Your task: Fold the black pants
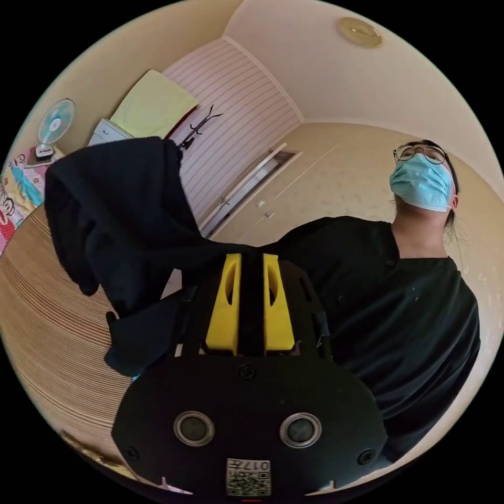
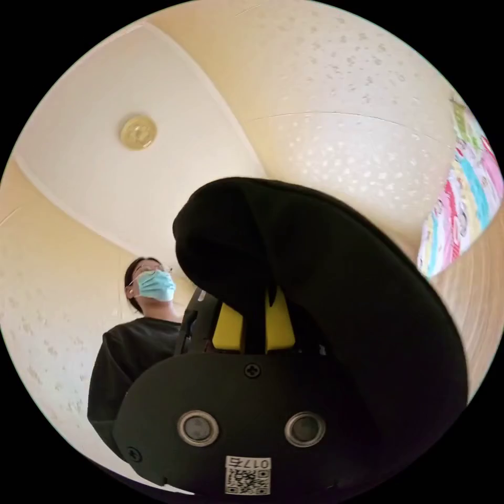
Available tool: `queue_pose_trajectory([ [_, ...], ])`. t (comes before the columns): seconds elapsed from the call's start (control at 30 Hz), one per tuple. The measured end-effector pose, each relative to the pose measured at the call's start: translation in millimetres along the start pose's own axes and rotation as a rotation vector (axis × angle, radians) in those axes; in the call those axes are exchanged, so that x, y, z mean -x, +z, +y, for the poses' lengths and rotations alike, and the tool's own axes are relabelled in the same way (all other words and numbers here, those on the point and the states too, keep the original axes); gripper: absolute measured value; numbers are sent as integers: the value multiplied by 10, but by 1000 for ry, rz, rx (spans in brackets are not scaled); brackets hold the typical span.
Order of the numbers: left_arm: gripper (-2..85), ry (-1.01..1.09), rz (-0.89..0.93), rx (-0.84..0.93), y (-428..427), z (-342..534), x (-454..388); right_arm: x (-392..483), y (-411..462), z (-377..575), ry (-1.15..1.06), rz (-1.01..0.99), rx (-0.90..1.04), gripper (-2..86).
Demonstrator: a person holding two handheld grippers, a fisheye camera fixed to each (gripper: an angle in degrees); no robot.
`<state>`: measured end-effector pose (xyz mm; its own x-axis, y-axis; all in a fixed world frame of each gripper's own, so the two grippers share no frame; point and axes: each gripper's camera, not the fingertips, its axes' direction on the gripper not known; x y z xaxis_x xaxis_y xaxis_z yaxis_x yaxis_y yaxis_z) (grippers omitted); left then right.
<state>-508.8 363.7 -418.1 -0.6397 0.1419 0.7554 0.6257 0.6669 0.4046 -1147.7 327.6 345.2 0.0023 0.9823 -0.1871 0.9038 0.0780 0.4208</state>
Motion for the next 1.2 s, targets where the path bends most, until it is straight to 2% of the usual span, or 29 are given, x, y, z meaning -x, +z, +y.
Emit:
queue_pose_trajectory([
  [0.1,146,-104,-184,-61,-610,335,93,264,267,-237,-227,-139,147,51],
  [0.13,155,-186,-204,-157,-950,527,191,356,366,-284,-305,-191,210,49],
  [0.2,152,-337,-86,-345,-1477,899,461,427,483,-299,-387,-263,282,49],
  [0.27,143,-378,164,-622,-2036,1436,791,400,566,-271,-429,-342,340,49],
  [0.33,145,-425,222,-753,-2296,1754,969,276,644,-170,-448,-423,406,50],
  [0.4,163,-536,236,-769,-2393,1947,1172,119,684,-56,-446,-459,436,50],
  [0.47,175,-671,441,-819,-2280,2179,1593,-114,707,66,-417,-490,446,51],
  [0.57,165,-764,704,-889,-1992,2370,2050,-648,787,355,-310,-599,451,54],
  [0.7,95,-903,767,-930,-1800,2630,2393,-1222,996,879,-222,-750,493,55],
  [0.77,41,-878,769,-1049,-1841,2822,2532,-1343,1096,1055,-230,-746,535,55],
  [0.8,38,-845,766,-1090,-1891,2860,2555,-1404,1179,1147,-229,-727,579,56],
  [0.87,31,-633,671,-1232,-2278,2945,2539,-1469,1311,1271,-229,-676,667,59],
  [0.97,26,-327,482,-1259,-2868,2875,2304,-1509,1476,1496,-236,-496,845,65],
  [1.0,25,-267,433,-1251,-2975,2846,2226,-1534,1510,1587,-228,-382,922,68],
  [1.07,23,-107,175,-1145,-3302,2666,1875,-1636,1526,1746,-187,-143,1024,74],
  [1.1,22,-85,97,-1106,-3342,2605,1783,-1760,1518,1856,-137,39,1089,78],
  [1.13,20,-47,-61,-1032,-3358,2473,1610,-1906,1481,1958,-85,214,1123,97],
  [1.17,19,-10,-206,-966,-3293,2338,1466,-1992,1450,2004,-50,299,1126,106],
  [1.2,18,6,-274,-932,-3234,2266,1410,-2204,1366,2088,47,489,1114,117],
])
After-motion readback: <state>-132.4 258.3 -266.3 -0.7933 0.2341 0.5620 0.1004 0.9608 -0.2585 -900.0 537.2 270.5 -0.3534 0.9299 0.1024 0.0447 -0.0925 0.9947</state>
